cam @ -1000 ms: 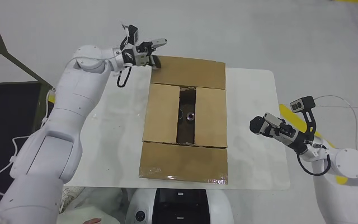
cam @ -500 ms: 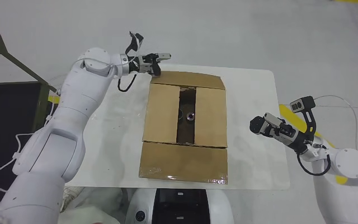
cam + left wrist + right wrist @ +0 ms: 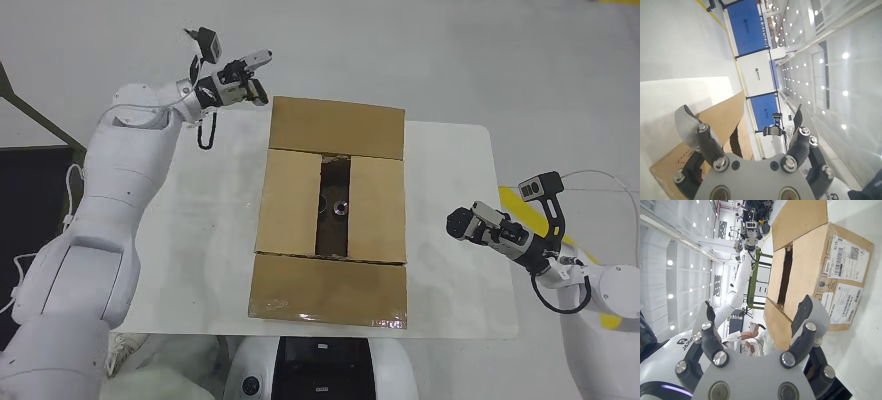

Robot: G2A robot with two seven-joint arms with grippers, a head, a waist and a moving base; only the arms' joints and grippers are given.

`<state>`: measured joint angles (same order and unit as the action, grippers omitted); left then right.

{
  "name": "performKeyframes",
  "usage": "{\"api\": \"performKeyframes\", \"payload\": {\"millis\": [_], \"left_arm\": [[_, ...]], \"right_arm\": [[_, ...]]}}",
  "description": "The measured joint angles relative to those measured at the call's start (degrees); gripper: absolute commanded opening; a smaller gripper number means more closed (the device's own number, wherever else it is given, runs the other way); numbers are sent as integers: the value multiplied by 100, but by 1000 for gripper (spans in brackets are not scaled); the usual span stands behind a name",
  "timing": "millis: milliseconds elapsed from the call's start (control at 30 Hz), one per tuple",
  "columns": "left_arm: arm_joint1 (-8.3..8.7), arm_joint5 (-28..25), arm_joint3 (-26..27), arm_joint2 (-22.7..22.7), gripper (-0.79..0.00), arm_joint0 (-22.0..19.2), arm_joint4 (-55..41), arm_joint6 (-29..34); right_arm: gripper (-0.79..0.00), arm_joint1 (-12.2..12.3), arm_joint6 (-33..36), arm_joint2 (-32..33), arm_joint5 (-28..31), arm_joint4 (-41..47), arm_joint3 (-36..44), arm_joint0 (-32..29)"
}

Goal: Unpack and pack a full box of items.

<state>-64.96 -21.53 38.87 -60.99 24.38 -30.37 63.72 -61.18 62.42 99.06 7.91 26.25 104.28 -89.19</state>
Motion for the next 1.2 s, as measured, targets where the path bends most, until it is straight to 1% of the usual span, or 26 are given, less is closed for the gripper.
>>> {"api": "performKeyframes", "payload": {"millis": [100,333,467,533,633,767,833,933,1033,1200], "left_arm": [[157,0,275,-342,0,256,-208,451],[573,204,1088,-1242,0,1140,-430,1462],[794,217,1556,-1718,0,1613,-208,1887],[883,273,1785,-1931,0,1857,-176,2083],[985,348,1969,-2206,0,2115,-188,2255],[1089,517,2088,-2448,0,2276,-260,2420],[1138,533,2121,-2493,0,2284,-220,2433],[1200,591,2199,-2433,0,2292,-353,2428],[1285,497,2103,-2543,0,2202,-63,2401],[1313,567,2106,-2602,0,2189,-127,2429]], "right_arm": [[0,0,0,0,0,0,0,0],[0,0,0,0,0,0,0,0],[0,0,0,0,0,0,0,0],[0,0,0,0,0,0,0,0],[0,0,0,0,0,0,0,0],[0,0,0,0,0,0,0,0],[0,0,0,0,0,0,0,0],[0,0,0,0,0,0,0,0],[0,0,0,0,0,0,0,0],[0,0,0,0,0,0,0,0]]}}
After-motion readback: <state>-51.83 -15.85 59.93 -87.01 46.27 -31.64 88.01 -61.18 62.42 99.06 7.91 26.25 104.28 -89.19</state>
